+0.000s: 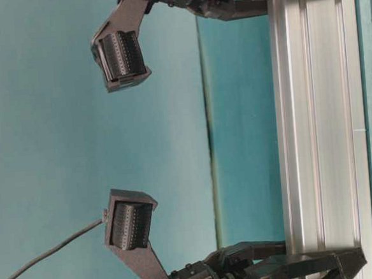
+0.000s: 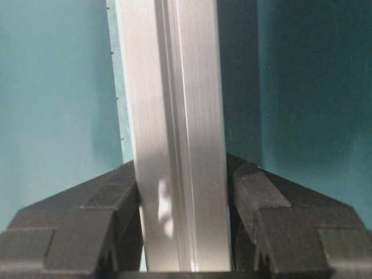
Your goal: Lift the metal rail with both hands.
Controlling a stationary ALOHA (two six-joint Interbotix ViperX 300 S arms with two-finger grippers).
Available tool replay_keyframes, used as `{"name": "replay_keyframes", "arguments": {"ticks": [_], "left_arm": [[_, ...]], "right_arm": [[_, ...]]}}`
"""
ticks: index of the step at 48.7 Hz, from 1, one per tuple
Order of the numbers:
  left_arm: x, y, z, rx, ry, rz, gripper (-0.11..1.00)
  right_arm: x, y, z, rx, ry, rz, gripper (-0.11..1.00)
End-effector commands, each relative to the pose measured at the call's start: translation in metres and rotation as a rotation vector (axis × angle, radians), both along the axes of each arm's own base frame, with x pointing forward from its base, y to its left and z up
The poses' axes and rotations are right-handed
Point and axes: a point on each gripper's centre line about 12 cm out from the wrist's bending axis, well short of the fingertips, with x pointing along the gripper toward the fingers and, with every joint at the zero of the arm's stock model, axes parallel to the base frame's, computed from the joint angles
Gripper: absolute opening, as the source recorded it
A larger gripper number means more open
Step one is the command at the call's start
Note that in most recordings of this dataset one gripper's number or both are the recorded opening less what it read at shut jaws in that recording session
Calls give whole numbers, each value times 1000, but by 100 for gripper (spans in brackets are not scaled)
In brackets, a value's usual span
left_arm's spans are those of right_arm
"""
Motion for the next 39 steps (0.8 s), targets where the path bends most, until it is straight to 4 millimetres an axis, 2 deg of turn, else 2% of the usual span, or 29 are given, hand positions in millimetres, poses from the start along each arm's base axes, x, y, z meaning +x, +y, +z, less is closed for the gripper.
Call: {"name": "replay_keyframes", "arguments": {"ticks": [1, 12, 21, 23, 27, 29, 35, 39], "left_arm": [[3, 7, 12, -1, -42, 23, 36], [4, 2, 12, -15, -51, 38, 36], [4, 1, 12, -21, -52, 47, 36], [4, 1, 12, -21, -53, 47, 36], [4, 1, 12, -21, -55, 47, 37], [4, 1, 12, -21, -53, 47, 43], [3, -5, 11, -20, -51, 28, 79], [3, -8, 12, -18, -53, 14, 96]], "right_arm": [[-4, 11, -11, 26, 44, -8, 39], [-4, 12, -11, 42, 46, -25, 41], [-4, 14, -10, 39, 60, -18, 86], [-5, 13, -11, 36, 60, -15, 92], [-6, 12, -11, 31, 57, -14, 93], [-6, 10, -10, 31, 54, -19, 92], [-5, 4, -6, 22, 41, -26, 92], [-4, 0, -2, 11, 32, -24, 92]]}}
